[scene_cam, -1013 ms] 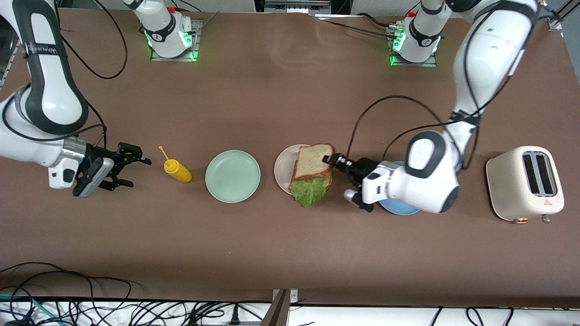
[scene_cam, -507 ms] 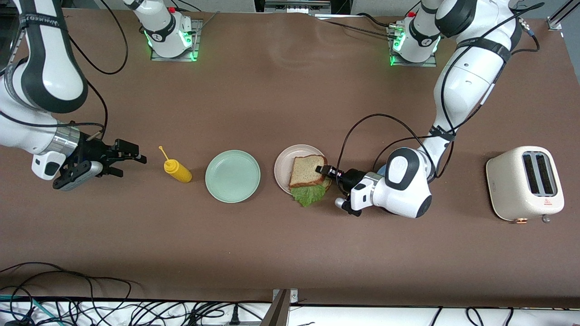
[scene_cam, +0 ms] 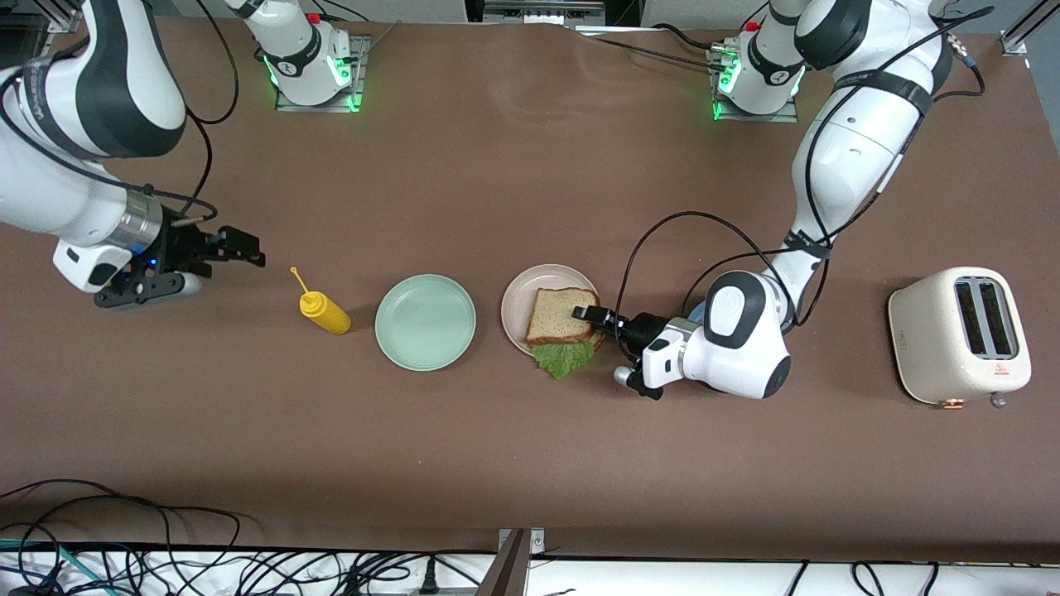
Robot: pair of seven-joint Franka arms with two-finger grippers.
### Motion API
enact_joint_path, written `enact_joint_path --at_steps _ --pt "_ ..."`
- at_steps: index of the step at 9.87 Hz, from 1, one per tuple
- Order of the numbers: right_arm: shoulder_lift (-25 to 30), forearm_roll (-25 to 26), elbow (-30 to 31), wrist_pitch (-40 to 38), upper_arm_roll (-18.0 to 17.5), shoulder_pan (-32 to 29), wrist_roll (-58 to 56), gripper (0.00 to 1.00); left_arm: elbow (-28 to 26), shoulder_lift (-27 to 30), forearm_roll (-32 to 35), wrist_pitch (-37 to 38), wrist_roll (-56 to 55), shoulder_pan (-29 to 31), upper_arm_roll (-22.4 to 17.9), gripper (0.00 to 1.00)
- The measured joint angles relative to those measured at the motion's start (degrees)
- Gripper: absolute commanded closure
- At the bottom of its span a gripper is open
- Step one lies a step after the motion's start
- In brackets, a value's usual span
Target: Make sandwich on beige plate with both arms
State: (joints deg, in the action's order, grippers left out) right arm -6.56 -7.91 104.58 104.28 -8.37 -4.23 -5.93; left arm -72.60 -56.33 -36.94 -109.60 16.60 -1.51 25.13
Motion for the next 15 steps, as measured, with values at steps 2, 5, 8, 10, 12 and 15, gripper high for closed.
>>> enact_joint_path --at_steps 2,5,8,10,12,15 --pt "2.85 3.50 0.04 -8.02 0.76 -0.21 0.80 0.00 0.33 2.19 1.22 1.05 -0.79 0.03 0.07 0.00" --pt "3.74 4.48 0.39 -10.87 1.25 -1.03 0.80 0.00 0.85 8.78 4.63 7.62 -5.82 0.88 -0.04 0.00" --pt "4.06 4.72 0.39 -10.15 6.45 -1.76 0.69 0.00 1.04 15.12 9.88 14.44 -8.47 2.90 -0.53 0.00" --pt "4.08 4.70 0.40 -8.78 7.85 -1.99 0.70 0.00 1.14 19.82 18.44 17.03 -8.69 5.18 -0.86 0.00" --pt "4.13 4.70 0.23 -8.65 7.54 -1.63 0.77 0.00 1.11 24.19 28.24 18.64 -9.29 4.69 -1.24 0.00" --pt "4.50 4.68 -1.85 -9.79 7.09 -1.60 0.90 0.00 0.71 32.33 38.07 22.23 -12.20 -2.20 -9.18 0.00"
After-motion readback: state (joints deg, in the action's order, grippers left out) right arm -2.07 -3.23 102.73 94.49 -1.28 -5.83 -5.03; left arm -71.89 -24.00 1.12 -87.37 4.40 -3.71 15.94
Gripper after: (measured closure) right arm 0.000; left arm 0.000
